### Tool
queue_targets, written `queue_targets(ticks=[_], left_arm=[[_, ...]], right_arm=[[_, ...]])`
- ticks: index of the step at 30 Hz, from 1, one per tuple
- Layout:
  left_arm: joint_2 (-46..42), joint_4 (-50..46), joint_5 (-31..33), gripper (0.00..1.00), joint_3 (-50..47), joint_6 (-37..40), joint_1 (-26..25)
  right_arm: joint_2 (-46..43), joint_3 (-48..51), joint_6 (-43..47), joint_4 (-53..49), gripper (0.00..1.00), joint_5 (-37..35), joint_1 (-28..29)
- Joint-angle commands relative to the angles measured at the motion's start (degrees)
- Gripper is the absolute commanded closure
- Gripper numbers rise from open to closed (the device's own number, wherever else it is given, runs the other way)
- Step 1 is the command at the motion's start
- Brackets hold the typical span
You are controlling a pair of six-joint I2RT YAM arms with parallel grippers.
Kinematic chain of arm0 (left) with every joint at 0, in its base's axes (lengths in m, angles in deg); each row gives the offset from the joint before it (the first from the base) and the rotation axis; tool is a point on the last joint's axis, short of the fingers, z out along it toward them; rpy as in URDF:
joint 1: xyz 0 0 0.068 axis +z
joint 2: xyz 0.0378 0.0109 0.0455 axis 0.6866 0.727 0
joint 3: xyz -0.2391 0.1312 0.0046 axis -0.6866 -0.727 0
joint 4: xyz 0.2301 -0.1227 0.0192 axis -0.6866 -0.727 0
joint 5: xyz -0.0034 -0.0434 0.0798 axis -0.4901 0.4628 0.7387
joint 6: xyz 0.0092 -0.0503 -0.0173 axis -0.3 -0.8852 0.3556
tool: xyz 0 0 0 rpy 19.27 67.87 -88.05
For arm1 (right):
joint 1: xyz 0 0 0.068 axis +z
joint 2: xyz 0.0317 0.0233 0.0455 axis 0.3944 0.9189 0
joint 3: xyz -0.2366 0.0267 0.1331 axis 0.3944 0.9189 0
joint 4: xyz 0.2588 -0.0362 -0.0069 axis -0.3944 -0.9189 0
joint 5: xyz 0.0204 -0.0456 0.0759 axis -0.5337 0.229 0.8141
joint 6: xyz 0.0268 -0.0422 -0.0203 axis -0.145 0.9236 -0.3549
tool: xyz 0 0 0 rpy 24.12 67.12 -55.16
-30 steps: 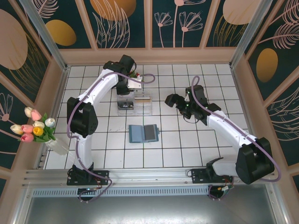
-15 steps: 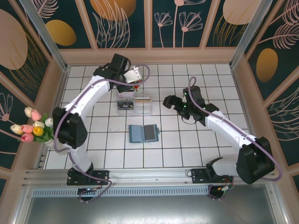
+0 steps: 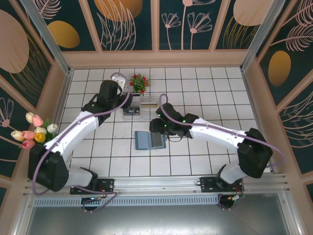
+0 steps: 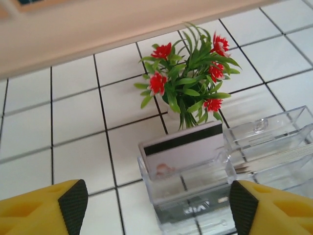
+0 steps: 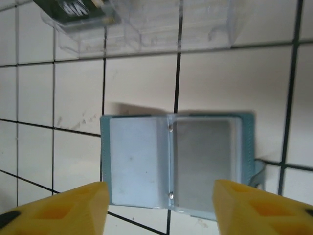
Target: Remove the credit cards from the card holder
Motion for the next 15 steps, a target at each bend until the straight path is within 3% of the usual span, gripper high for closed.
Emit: queue_targets(ticks=[1,4,10,15], left_arm=[[-5.72,7.06,-1.88,0.12,-5.75,-13.67,0.28],[-9.49,9.21,-4.87,0.02,-10.7,-18.22,0.29],[-11.87,6.79,-2.25,0.01,-13.98,-27.02,0.28],[-10.19,5.95,-6.72,0.01,-14.24,-31.47,0.28]], right_arm=[[3.77,-1.75,-4.91,-1.27,0.45,-2.4,2.38],[6.96,-2.69,-7.46,0.05,0.45,-3.97,4.82],[13.02,-4.84,-9.68,0.37,0.42,-5.32,4.17],[14.47,-5.69,-8.13,-0.92,0.4,-4.87,1.43]])
